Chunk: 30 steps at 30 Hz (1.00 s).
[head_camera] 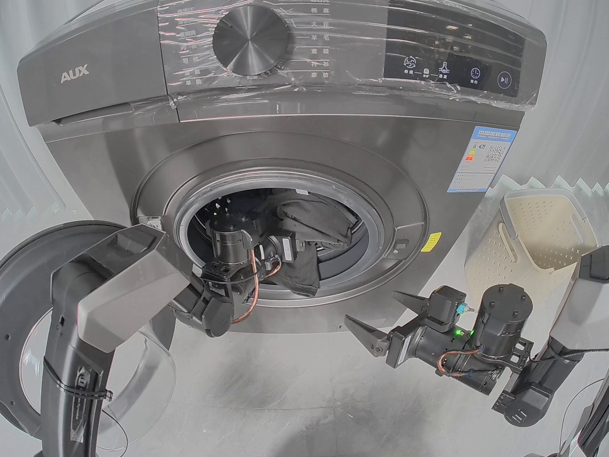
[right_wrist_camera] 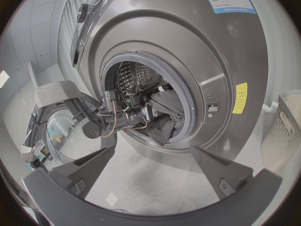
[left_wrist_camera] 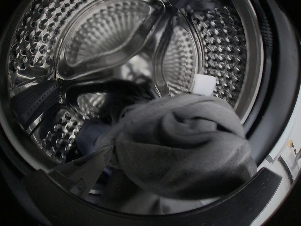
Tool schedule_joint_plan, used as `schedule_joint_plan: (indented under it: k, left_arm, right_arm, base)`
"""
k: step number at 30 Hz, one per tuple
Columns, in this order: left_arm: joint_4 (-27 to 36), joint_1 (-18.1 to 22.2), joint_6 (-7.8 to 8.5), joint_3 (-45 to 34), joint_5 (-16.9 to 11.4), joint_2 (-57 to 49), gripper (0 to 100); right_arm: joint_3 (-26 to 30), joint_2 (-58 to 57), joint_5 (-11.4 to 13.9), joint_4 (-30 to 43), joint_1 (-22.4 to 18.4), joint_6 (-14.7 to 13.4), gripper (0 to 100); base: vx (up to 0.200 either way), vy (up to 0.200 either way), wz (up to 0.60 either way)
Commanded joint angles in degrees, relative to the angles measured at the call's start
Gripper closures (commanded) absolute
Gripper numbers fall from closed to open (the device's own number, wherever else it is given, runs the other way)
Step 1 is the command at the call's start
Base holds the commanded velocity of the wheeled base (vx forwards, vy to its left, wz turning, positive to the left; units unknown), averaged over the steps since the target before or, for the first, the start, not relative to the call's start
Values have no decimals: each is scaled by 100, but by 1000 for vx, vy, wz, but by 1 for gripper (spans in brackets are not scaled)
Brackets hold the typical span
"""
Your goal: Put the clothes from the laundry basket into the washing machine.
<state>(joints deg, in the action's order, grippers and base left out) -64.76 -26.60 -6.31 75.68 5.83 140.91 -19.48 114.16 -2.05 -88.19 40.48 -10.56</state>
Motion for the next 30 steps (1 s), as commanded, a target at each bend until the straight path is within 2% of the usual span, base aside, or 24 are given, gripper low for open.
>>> schedule_joint_plan:
  k: [1, 3, 6, 11, 15, 19, 20, 23, 27, 30]
  left_arm:
    - [315, -205, 34, -853, -222, -837, 0]
    - [394, -276, 104, -941, -214, -723, 0]
    - [420, -320, 297, -1046, -240, -503, 0]
    - [411, -372, 482, -1029, -249, -143, 0]
    - [411, -363, 570, -950, -240, 86, 0]
    - [367, -293, 755, -721, -222, 279, 0]
    - [367, -284, 755, -642, -222, 279, 100]
    - [358, -276, 728, -466, -187, 288, 100]
    - [306, -258, 623, 228, -47, 297, 100]
    - [306, -188, 385, 984, 182, 367, 100]
  right_arm:
    - [-65, 9, -6, -6, 56, -8, 0]
    - [-65, 9, -15, -6, 74, -8, 0]
    - [-82, 1, -6, -6, 74, -8, 0]
    - [-100, 1, -6, -6, 82, -8, 0]
    - [-100, 9, -15, -6, 82, -8, 0]
    - [-153, 9, -15, -6, 82, -8, 0]
    - [-161, 9, -6, -6, 82, -25, 0]
    - [-170, 9, -6, -6, 82, -8, 0]
    - [-170, 9, -6, -6, 91, -25, 0]
    - [-179, 9, -6, -6, 135, -25, 0]
  base:
    - [0, 0, 0]
    - [0, 0, 0]
    - [0, 0, 0]
    - [0, 0, 0]
    - [0, 0, 0]
    - [0, 0, 0]
    - [0, 0, 0]
    - [0, 0, 0]
    - [0, 0, 0]
    - [0, 0, 0]
